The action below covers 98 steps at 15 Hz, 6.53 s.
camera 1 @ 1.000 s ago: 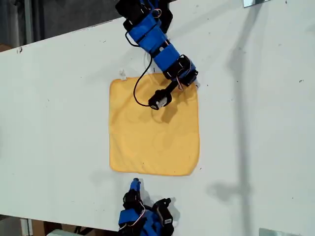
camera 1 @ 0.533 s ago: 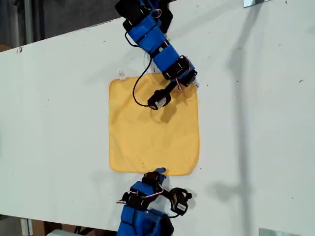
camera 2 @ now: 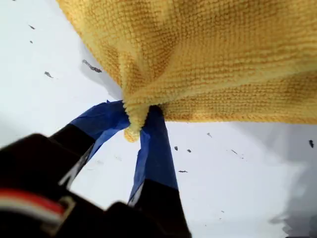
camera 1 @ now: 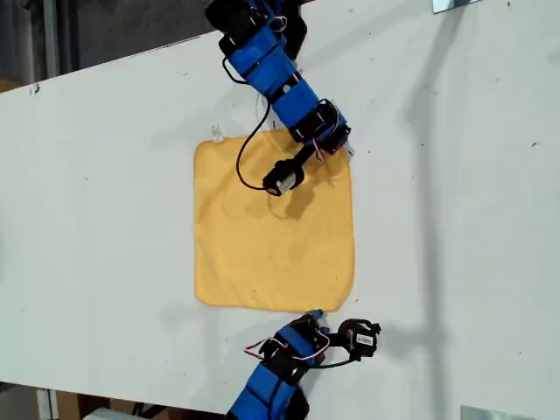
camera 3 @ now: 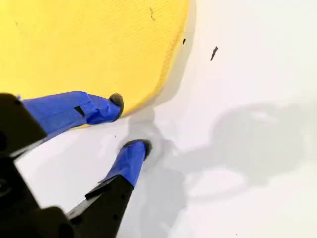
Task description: Grasp corners of a square towel and fold twice.
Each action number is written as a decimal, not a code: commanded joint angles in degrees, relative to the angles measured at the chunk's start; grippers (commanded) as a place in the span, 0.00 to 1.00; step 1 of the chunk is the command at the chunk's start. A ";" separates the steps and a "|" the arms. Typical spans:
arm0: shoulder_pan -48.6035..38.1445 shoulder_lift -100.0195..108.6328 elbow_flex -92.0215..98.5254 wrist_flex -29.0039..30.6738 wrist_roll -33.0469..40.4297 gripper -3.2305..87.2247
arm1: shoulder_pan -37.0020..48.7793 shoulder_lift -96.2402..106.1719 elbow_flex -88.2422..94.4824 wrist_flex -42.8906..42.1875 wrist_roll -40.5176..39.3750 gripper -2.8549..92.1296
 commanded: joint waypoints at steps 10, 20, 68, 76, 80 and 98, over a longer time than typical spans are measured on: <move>1.23 -12.04 -9.05 -13.89 -7.73 0.18 | -2.81 -1.41 1.14 -1.32 0.88 0.03; 1.41 -13.18 -1.05 -23.99 -4.66 0.02 | -2.72 -0.26 0.79 0.00 1.58 0.03; -73.65 3.52 -5.36 -13.45 87.71 0.02 | 73.83 12.57 -4.92 -7.29 -37.97 0.03; -65.92 15.47 4.75 -13.89 80.33 0.02 | 71.19 25.93 4.75 -7.91 -35.16 0.03; -62.05 17.23 7.91 -14.85 77.70 0.02 | 72.16 34.80 12.74 -7.38 -34.89 0.03; -59.15 25.49 15.03 -14.94 74.79 0.20 | 70.31 41.75 20.39 -6.33 -34.54 0.32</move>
